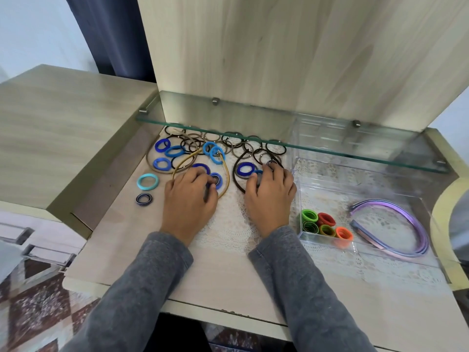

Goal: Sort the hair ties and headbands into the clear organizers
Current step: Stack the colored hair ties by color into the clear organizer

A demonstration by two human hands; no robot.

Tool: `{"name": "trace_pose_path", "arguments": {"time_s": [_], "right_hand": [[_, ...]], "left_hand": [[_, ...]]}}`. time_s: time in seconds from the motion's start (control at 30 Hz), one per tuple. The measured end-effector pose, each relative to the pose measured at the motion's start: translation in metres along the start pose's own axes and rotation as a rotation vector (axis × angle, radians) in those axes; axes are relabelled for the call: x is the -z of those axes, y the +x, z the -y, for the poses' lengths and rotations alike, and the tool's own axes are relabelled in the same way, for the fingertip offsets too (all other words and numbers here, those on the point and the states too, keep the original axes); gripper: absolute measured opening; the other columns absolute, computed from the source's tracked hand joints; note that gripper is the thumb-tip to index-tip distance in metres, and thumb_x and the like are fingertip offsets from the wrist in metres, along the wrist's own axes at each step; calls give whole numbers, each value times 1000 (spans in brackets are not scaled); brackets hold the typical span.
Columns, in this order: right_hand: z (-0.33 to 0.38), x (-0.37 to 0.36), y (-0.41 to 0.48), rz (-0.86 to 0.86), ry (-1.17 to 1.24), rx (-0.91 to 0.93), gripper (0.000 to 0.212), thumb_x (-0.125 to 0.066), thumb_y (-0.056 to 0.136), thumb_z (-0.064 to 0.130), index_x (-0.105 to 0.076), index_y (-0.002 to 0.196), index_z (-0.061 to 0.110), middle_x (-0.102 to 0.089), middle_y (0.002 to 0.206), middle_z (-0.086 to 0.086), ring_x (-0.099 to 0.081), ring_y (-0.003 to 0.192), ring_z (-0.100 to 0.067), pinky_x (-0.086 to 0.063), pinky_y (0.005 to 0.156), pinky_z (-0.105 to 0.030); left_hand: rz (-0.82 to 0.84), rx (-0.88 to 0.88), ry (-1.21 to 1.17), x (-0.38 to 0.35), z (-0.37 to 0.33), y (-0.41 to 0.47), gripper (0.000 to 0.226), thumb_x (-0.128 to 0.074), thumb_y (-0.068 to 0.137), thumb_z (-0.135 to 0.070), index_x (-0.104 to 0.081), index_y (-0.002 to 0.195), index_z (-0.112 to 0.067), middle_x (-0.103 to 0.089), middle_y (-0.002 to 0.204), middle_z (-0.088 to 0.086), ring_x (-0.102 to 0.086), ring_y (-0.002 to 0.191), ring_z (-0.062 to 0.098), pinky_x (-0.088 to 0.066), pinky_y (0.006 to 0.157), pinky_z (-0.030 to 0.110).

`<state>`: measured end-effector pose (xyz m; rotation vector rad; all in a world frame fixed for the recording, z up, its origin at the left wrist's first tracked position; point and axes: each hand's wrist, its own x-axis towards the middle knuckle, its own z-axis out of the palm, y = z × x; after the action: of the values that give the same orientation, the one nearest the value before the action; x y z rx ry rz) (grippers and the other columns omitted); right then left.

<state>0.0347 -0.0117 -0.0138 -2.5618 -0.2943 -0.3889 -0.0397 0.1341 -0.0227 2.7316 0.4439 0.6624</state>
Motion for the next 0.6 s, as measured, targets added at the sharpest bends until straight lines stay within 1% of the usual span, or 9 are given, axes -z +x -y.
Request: {"name": "trace_pose_path", "arguments": {"time_s": [0.07, 0.17, 0.23, 0.4, 0.53, 0.6], "right_hand": [[2, 2, -1, -42, 60, 26, 42, -42, 94, 32, -57, 128, 12, -51, 136, -3, -35, 126, -24, -28, 104, -42], [3, 3, -4, -115, 155, 99, 42, -39, 91, 31, -64, 117, 9, -59, 123, -5, -46, 116, -25, -41, 98, -44], [1, 2, -6, -138, 176, 152, 41, -40, 91, 28, -65, 115, 8, -62, 117, -6, -51, 110, -25, -45, 94, -43], [0, 6, -9, -161, 149, 243, 33, -41, 89, 21, -65, 108, 10, -63, 108, -5, -55, 101, -25, -48, 86, -40], [-1, 10, -14, -156, 93, 263, 28, -41, 88, 20, -64, 104, 14, -63, 103, -2, -57, 94, -23, -48, 79, -38], [-3, 11, -16, -153, 80, 275, 27, -41, 89, 19, -63, 104, 16, -64, 100, -1, -57, 90, -22, -47, 76, -38]], "left_hand": [[-1, 0, -15, -1, 1, 1, 23, -63, 89, -30, -70, 106, -17, -62, 113, 0, -57, 108, 21, -44, 87, 42], [-4, 1, -41, -2, 3, 1, 22, -65, 88, -31, -71, 105, -19, -60, 107, -1, -56, 104, 21, -43, 85, 41], [-1, 2, -56, -2, 4, 2, 21, -66, 87, -31, -71, 105, -19, -60, 106, -1, -56, 104, 22, -42, 84, 41], [3, -28, -68, -1, 4, 1, 21, -64, 88, -30, -69, 106, -19, -60, 108, 0, -55, 105, 22, -43, 86, 42], [-68, -73, -81, 3, 1, 0, 24, -53, 89, -35, -66, 103, -20, -60, 107, -1, -57, 100, 22, -45, 82, 40], [-122, -108, -82, 6, -1, -2, 23, -52, 90, -34, -66, 102, -20, -60, 107, -2, -57, 98, 20, -43, 80, 38]]}}
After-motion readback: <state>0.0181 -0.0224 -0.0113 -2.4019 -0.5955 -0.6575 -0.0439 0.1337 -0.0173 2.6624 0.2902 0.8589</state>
